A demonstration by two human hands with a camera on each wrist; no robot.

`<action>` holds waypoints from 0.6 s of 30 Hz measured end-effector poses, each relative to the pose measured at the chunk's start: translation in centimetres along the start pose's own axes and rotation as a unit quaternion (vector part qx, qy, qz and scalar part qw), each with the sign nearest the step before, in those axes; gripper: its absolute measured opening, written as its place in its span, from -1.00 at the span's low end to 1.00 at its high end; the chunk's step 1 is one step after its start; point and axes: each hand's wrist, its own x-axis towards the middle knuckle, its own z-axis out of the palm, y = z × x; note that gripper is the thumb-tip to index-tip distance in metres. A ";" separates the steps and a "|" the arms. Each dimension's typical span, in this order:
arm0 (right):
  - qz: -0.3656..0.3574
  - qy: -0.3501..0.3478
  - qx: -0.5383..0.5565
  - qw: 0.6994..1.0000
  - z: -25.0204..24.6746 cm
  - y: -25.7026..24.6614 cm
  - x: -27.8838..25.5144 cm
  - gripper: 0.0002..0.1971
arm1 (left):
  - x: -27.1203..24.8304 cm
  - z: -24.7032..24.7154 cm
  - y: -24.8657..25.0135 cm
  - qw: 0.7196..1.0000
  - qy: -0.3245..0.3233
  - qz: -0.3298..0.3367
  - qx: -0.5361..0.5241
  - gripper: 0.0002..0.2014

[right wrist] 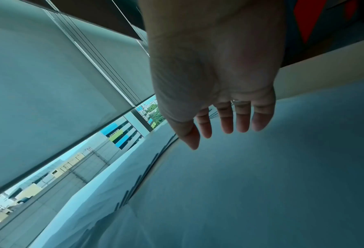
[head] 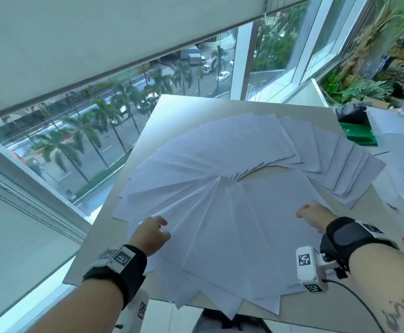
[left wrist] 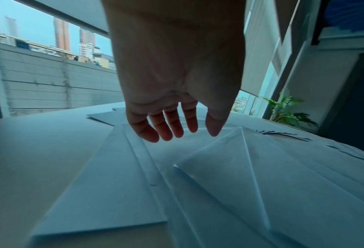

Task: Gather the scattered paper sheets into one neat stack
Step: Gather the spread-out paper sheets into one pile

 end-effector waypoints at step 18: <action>0.163 0.078 -0.141 0.973 -1.1 2.2 3.5 -0.40 | 3.2 -0.9 -1.1 0.996 0.067 -0.049 0.025 -0.31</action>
